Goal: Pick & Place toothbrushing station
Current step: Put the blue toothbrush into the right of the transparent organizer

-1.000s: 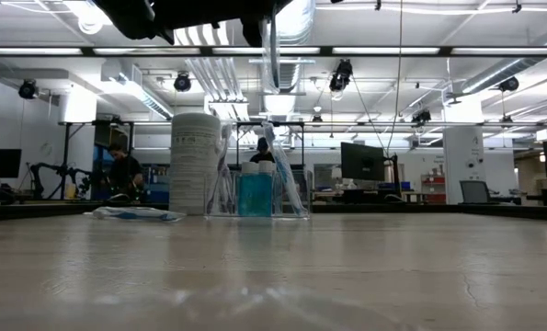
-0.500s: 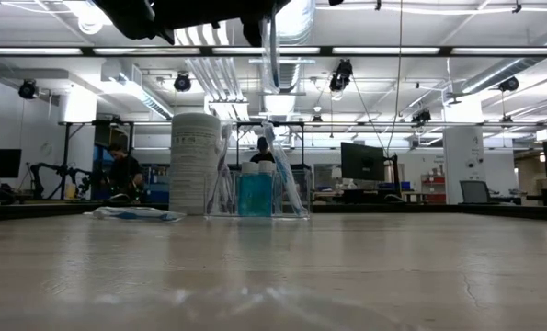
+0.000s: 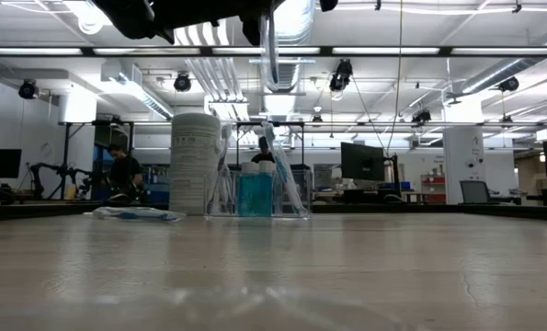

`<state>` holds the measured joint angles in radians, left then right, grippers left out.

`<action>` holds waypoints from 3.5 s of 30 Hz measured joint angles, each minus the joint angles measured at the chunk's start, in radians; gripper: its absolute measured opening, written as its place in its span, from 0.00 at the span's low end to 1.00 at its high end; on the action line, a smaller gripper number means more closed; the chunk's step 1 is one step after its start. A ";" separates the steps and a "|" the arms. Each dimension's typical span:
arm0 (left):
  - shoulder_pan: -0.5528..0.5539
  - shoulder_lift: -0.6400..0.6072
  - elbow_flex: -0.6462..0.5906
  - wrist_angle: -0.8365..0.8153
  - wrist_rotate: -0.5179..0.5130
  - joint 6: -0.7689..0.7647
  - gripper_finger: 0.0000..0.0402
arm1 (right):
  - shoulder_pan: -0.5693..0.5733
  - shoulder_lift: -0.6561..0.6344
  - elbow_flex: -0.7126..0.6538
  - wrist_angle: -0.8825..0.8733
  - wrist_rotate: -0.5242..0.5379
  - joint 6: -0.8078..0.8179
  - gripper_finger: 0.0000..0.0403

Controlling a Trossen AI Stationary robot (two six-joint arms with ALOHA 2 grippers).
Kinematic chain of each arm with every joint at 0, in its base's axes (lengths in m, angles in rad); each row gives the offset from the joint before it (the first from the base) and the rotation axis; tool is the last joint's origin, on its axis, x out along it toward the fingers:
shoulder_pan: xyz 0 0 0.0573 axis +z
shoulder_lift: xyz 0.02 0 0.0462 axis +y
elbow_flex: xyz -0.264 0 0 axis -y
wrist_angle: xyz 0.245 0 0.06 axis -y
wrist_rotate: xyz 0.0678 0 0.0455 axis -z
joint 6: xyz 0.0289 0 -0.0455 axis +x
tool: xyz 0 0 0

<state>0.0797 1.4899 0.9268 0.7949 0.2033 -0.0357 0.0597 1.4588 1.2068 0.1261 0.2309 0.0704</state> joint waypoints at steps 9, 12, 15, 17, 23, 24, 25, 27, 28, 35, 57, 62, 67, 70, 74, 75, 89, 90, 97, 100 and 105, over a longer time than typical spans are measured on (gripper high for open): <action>0.001 0.000 0.000 -0.002 -0.010 0.000 0.00 | 0.000 -0.010 -0.001 0.013 0.033 -0.027 0.48; -0.002 0.003 0.000 -0.011 -0.007 0.000 0.00 | -0.004 -0.009 0.000 0.023 0.042 -0.029 0.43; 0.000 0.003 0.000 -0.004 -0.003 0.001 0.00 | -0.003 -0.009 0.000 0.030 0.052 -0.029 0.39; -0.001 0.002 0.001 -0.005 -0.002 0.001 0.00 | -0.003 -0.009 0.000 0.038 0.047 -0.028 0.36; -0.001 0.002 0.001 -0.006 -0.002 0.001 0.01 | -0.002 -0.010 0.000 0.034 0.035 -0.021 0.29; -0.001 0.002 0.001 -0.006 -0.002 0.000 0.01 | -0.002 -0.010 0.000 0.034 0.034 -0.021 0.27; -0.001 0.002 0.001 -0.006 -0.002 0.000 0.01 | -0.002 -0.010 0.000 0.034 0.033 -0.021 0.26; -0.001 0.002 0.001 -0.006 -0.003 -0.002 0.01 | -0.002 -0.010 0.000 0.034 0.031 -0.021 0.22; -0.001 0.002 0.001 -0.006 -0.003 -0.002 0.00 | -0.002 -0.010 0.000 0.034 0.030 -0.021 0.20; -0.001 0.002 0.001 -0.006 -0.004 -0.002 0.02 | -0.001 -0.011 0.000 0.033 0.029 -0.032 0.10; -0.001 0.002 0.001 -0.006 -0.022 -0.002 0.02 | 0.000 -0.015 0.016 0.026 0.029 -0.071 0.10; -0.001 0.002 0.001 -0.006 -0.022 -0.002 0.03 | 0.001 -0.015 0.016 0.019 0.030 -0.071 0.10; -0.001 0.002 0.001 -0.006 -0.022 -0.002 0.03 | 0.001 -0.015 0.016 0.018 0.030 -0.071 0.10; -0.001 0.002 0.001 -0.006 -0.022 -0.002 0.03 | 0.001 -0.015 0.016 0.018 0.030 -0.071 0.10; -0.001 0.002 0.001 -0.009 -0.022 -0.002 0.03 | 0.001 -0.029 0.016 0.000 0.030 -0.071 0.10; -0.001 0.002 0.001 -0.009 -0.022 -0.002 0.03 | 0.001 -0.034 0.016 -0.009 0.034 -0.071 0.10; 0.004 0.000 0.005 -0.027 -0.086 0.022 0.03 | 0.012 -0.145 0.014 -0.186 0.087 -0.058 0.09; 0.004 0.000 0.005 -0.027 -0.089 0.027 0.03 | 0.012 -0.150 0.014 -0.185 0.089 -0.058 0.08; 0.004 0.000 0.002 -0.054 -0.101 -0.018 0.03 | 0.012 -0.155 0.014 -0.185 0.116 -0.077 0.05; 0.004 0.002 -0.001 -0.086 -0.098 -0.061 0.05 | 0.011 -0.152 0.015 -0.178 0.122 -0.077 0.04; 0.004 0.003 -0.002 -0.111 -0.089 -0.107 0.11 | 0.011 -0.150 0.017 -0.174 0.124 -0.077 0.02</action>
<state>0.0837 1.4925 0.9245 0.6841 0.1143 -0.1424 0.0703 1.3087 1.2236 -0.0475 0.3550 -0.0063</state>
